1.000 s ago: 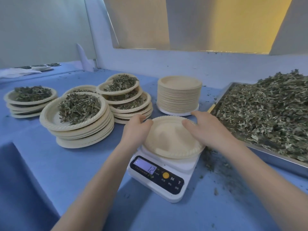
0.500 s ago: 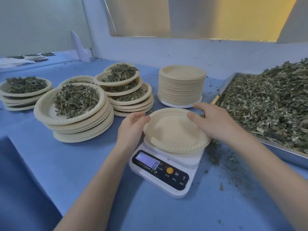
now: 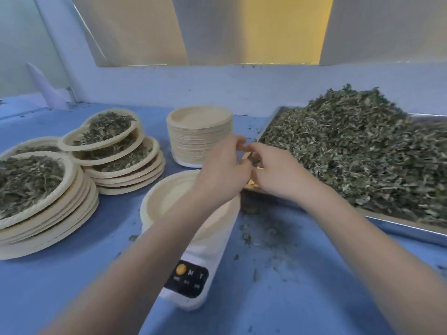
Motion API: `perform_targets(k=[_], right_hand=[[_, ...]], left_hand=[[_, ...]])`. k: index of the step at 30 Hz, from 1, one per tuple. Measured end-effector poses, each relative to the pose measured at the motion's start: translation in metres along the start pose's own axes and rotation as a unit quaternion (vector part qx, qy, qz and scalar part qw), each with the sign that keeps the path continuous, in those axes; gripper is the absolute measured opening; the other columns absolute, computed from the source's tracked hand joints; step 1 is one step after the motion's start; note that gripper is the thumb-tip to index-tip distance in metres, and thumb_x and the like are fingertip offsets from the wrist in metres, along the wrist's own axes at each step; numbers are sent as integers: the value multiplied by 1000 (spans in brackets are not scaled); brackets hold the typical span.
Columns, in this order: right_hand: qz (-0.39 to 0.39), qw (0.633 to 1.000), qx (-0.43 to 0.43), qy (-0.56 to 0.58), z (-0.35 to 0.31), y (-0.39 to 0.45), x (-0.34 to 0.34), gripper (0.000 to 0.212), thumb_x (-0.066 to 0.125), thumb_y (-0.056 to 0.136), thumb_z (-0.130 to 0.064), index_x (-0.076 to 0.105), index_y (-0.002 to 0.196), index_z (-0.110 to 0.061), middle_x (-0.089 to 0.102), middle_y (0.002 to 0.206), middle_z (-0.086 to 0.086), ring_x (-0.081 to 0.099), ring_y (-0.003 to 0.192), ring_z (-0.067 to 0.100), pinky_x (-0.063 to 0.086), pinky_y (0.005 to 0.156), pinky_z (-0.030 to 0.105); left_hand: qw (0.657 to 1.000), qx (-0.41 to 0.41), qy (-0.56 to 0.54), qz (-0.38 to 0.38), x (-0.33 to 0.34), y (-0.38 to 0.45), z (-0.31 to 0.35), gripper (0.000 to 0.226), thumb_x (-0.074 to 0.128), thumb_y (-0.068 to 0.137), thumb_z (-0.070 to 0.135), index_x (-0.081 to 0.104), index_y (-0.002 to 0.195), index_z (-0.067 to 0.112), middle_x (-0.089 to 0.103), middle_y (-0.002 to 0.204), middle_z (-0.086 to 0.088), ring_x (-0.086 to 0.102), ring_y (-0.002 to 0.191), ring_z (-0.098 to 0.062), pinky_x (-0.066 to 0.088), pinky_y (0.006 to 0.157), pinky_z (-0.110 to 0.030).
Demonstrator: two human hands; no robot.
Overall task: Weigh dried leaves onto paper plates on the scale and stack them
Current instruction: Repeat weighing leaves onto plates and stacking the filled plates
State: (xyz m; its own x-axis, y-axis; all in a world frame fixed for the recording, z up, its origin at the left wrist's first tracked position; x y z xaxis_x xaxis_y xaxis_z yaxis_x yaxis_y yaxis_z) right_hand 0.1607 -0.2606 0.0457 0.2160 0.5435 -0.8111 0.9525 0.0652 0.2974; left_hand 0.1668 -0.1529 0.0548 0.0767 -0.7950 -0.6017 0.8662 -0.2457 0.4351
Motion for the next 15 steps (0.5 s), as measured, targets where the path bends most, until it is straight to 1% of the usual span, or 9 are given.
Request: perform_targets(k=[2,4,7,9,11,12,13,14,15], right_hand=[[5,999,22,-50,21,-2,-16,33,50,85,-25,56,116,-15,64,106,9,59,99,29,41,72,29],[-10,994,55,-90,48,-4,-31,32,50,86,-23,54,116,-15,63,106,9,59,99,30,49,78,34],[-31,987,106,-114,90,-10,-56,48,59,85,-29,47,130,-17,61,116,9,60,100,25,51,84,39],[-37,975,159,-152,121,-14,-76,64,67,80,-40,41,134,-17,57,121,10,60,95,23,52,81,38],[-85,938,256,-219,153,-22,-94,81,72,71,-53,39,134,-17,51,120,10,57,96,25,50,74,34],[-129,913,299,-246,166,-28,-99,83,74,67,-57,41,131,-15,51,113,9,56,93,25,48,69,32],[-171,893,323,-261,176,-33,-100,79,75,66,-57,47,123,-12,52,102,7,56,87,23,47,66,31],[-198,886,327,-263,182,-34,-98,68,76,66,-55,52,113,-11,53,93,5,55,78,20,47,64,30],[-201,892,316,-254,185,-33,-93,57,76,67,-50,54,102,-11,55,88,4,54,71,17,46,63,28]], left_hand=[[999,6,5,-39,29,15,15,44,47,84,2,49,127,11,56,125,-6,53,112,-23,40,95,-33],[996,25,23,-85,59,29,28,42,45,84,3,48,125,12,55,122,-7,54,103,-24,41,87,-33],[982,32,53,-176,104,48,37,46,49,84,10,43,130,13,50,127,-9,52,103,-23,40,78,-32],[967,11,101,-232,129,62,35,54,54,86,15,35,137,11,41,136,-14,53,106,-29,44,77,-35],[945,-38,166,-278,146,76,27,64,60,85,17,27,140,12,28,143,-19,51,109,-37,46,74,-39],[933,-64,203,-291,151,83,22,72,63,83,18,22,142,14,22,145,-20,47,116,-40,47,78,-41],[921,-87,237,-297,154,88,16,82,65,81,18,14,146,16,17,148,-20,38,125,-43,46,86,-44],[911,-105,261,-303,156,93,10,92,65,80,17,4,149,18,11,151,-20,26,133,-44,41,95,-46],[903,-119,268,-314,159,96,6,99,64,79,16,-5,150,20,6,154,-19,17,137,-45,35,103,-48]])
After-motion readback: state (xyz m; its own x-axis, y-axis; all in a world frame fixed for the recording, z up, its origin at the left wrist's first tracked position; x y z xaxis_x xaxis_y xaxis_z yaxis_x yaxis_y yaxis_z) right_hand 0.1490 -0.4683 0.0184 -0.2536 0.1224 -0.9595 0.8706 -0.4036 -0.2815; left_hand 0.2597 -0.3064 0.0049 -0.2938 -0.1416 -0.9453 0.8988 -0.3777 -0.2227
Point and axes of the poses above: each hand's wrist, its own y-axis towards the middle knuckle, its own x-axis out of the palm, z = x × y, the point moved 5 cm from there along y, towards the middle knuckle
